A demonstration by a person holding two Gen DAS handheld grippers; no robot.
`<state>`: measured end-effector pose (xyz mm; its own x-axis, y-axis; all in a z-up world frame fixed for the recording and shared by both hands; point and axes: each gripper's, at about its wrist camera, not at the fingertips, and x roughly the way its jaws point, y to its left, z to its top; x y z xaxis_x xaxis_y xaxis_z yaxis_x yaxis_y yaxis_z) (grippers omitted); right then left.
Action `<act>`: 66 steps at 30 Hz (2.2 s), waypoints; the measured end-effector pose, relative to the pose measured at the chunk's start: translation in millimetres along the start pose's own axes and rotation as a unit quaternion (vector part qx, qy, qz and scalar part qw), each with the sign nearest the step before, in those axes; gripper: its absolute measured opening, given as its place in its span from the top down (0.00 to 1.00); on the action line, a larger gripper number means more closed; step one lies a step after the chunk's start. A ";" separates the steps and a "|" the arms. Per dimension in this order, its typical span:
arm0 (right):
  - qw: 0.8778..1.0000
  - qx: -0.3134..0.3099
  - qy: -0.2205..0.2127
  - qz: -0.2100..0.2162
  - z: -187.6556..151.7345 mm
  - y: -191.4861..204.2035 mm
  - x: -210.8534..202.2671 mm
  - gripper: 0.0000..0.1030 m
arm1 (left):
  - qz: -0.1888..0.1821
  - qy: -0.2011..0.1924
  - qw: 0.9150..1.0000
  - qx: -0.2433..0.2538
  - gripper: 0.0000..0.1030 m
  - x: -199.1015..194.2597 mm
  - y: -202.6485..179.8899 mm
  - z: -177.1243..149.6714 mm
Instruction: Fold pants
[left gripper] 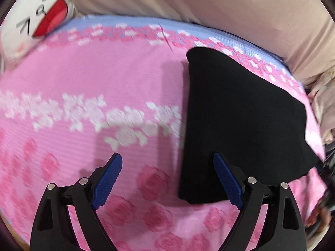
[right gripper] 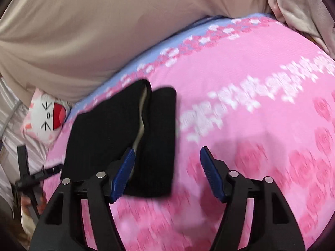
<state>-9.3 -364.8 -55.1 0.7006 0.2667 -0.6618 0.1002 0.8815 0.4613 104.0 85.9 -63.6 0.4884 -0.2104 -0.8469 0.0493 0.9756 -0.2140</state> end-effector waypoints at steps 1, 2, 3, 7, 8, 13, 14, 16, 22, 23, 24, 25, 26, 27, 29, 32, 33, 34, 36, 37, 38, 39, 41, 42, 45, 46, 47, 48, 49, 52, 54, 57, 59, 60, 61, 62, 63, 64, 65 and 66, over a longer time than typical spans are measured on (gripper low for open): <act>1.000 -0.012 0.004 -0.009 -6.8 1.5 -1.9 0.38 | -0.010 0.003 1.000 -0.007 0.16 1.0 0.7 -2.2; 0.999 -0.028 0.009 -0.017 -14.8 5.3 -2.6 0.38 | -0.016 0.005 1.000 -0.011 0.16 1.7 0.5 -4.1; 0.999 -0.041 0.011 -0.022 -21.9 9.3 -2.1 0.38 | -0.020 0.006 1.000 -0.016 0.16 3.3 0.8 -5.1; 0.992 -0.107 0.015 -0.068 -34.4 32.6 11.9 0.38 | -0.032 0.018 0.998 -0.043 0.16 13.7 2.2 -6.2; 0.987 -0.137 0.019 -0.086 -36.0 43.6 15.8 0.38 | -0.032 0.019 0.998 -0.049 0.16 15.2 3.0 -6.0; 0.953 -0.250 0.002 -0.172 -31.3 71.7 29.9 0.40 | -0.050 0.029 0.996 -0.067 0.16 16.1 1.3 -2.3; 0.952 -0.255 0.002 -0.173 -29.0 72.6 32.5 0.44 | -0.058 0.031 0.995 -0.070 0.16 17.3 -1.1 -1.0; 0.959 -0.244 0.019 -0.146 -22.5 72.7 43.2 0.72 | -0.068 0.031 0.995 -0.062 0.10 20.2 -8.1 0.6; 0.988 -0.137 -0.022 -0.064 3.5 58.0 7.6 0.84 | -0.105 0.022 0.994 -0.019 0.64 22.3 -29.9 8.6; 0.992 -0.115 -0.027 -0.046 5.4 53.3 -2.6 0.85 | -0.098 0.015 0.995 -0.014 0.75 14.9 -30.9 8.6; 0.994 -0.102 -0.029 -0.037 4.6 51.2 -9.4 0.87 | -0.092 0.005 0.996 0.002 0.78 5.2 -32.6 8.0; 0.995 -0.089 -0.032 -0.031 2.8 47.3 -16.8 0.88 | -0.093 0.005 0.996 0.005 0.79 -0.4 -32.4 5.8; 0.996 -0.075 -0.031 -0.033 -1.2 39.7 -22.5 0.88 | -0.102 0.008 0.995 0.006 0.80 -5.1 -31.0 4.0; 0.997 -0.057 -0.022 -0.040 -7.9 27.1 -22.3 0.88 | -0.119 0.020 0.993 0.009 0.80 -8.5 -29.1 -1.4; 0.999 -0.016 0.004 -0.043 -19.3 -0.4 -10.6 0.88 | -0.138 0.045 0.989 0.006 0.79 -2.3 -24.7 -13.6; 0.999 0.033 0.010 0.001 -33.9 -23.0 -5.9 0.88 | -0.121 0.041 0.992 -0.001 0.78 2.3 -19.8 -22.1; 1.000 0.031 0.005 0.004 -33.5 -19.2 -12.1 0.88 | -0.121 0.042 0.992 -0.007 0.79 -2.4 -19.2 -20.4; 0.999 0.027 -0.008 0.016 -29.4 -12.6 -24.2 0.88 | -0.118 0.037 0.992 -0.005 0.80 -11.1 -21.5 -20.1; 1.000 0.009 -0.026 0.006 -24.6 -5.3 -42.6 0.96 | -0.095 0.016 0.995 0.013 0.80 -28.8 -25.4 -19.5; 0.999 0.003 -0.032 -0.011 -23.7 -6.3 -48.1 1.00 | -0.079 0.011 0.997 0.021 0.81 -32.1 -27.2 -21.8; 0.998 -0.001 -0.032 -0.047 -24.5 -15.6 -48.8 1.00 | -0.064 0.010 0.997 0.032 0.81 -31.7 -27.4 -26.1; 0.997 0.003 -0.020 -0.071 -27.4 -27.2 -43.4 0.99 | -0.047 0.015 0.998 0.038 0.80 -24.4 -26.5 -29.2; 0.994 0.060 -0.017 -0.085 -33.0 -55.3 -43.2 0.99 | -0.055 0.022 0.998 0.019 0.80 -20.8 -19.5 -31.3; 0.995 0.077 -0.026 -0.056 -31.2 -57.9 -50.1 0.97 | -0.061 0.014 0.998 0.008 0.80 -30.9 -15.7 -28.1; 0.998 0.022 -0.059 -0.009 -12.7 -16.8 -66.2 0.75 | -0.040 -0.056 0.998 0.015 0.72 -67.6 -12.9 -10.8; 0.998 -0.002 -0.058 0.011 -3.7 -1.0 -63.9 0.64 | -0.037 -0.070 0.997 0.017 0.62 -72.7 -14.8 -3.6; 0.997 -0.028 -0.060 0.037 8.4 17.4 -57.7 0.31 | -0.036 -0.086 0.996 0.016 0.44 -77.6 -17.5 5.4; 0.996 -0.047 -0.061 0.053 18.2 30.0 -50.4 0.10 | -0.035 -0.098 0.994 0.013 0.39 -79.1 -22.0 15.7; 0.994 -0.075 -0.056 0.060 29.3 48.4 -35.1 0.11 | -0.037 -0.107 0.993 0.014 0.39 -77.5 -27.0 25.0; 0.994 -0.099 -0.036 0.041 54.1 71.2 9.3 0.12 | -0.023 -0.100 0.994 0.035 0.39 -55.0 -47.6 50.6; 0.996 -0.082 -0.014 0.046 67.1 66.8 34.7 0.12 | -0.022 -0.082 0.996 0.040 0.39 -39.3 -53.5 59.5; 0.997 -0.042 0.019 0.055 75.8 57.0 72.9 0.38 | -0.009 -0.053 0.998 0.035 0.39 -3.5 -61.6 75.0; 0.996 -0.040 0.036 0.066 73.8 56.7 81.8 0.68 | 0.016 -0.038 0.999 0.035 0.39 21.1 -67.5 84.6; 0.996 -0.047 0.027 0.065 72.0 60.9 77.5 0.76 | 0.036 -0.034 0.998 0.034 0.38 34.0 -69.2 88.9; 0.996 -0.063 0.003 0.060 72.2 68.6 61.7 0.78 | 0.048 -0.034 0.998 0.033 0.38 41.2 -69.2 92.6; 0.995 -0.071 -0.026 0.058 72.5 73.0 44.0 0.94 | 0.059 -0.037 0.997 0.032 0.37 46.4 -68.8 95.8; 0.995 -0.071 -0.045 0.058 73.0 73.3 33.0 0.96 | 0.062 -0.040 0.997 0.031 0.34 48.0 -69.0 96.2; 0.995 -0.068 -0.052 0.055 75.3 69.5 30.6 0.96 | 0.068 -0.044 0.996 0.033 0.28 51.5 -69.2 97.2; 0.996 -0.066 -0.038 0.035 76.1 60.3 40.5 0.96 | 0.074 -0.047 0.996 0.034 0.15 54.6 -69.1 97.2; 0.998 -0.063 -0.001 0.002 72.3 46.6 66.2 0.95 | 0.085 -0.047 0.995 0.035 0.12 61.7 -70.4 95.6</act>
<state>92.8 -334.2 -34.7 0.7027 0.2694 -0.6586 0.0083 0.9224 0.3862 214.0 10.1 -54.2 0.5736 -0.0380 -0.8183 0.0184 0.9993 -0.0336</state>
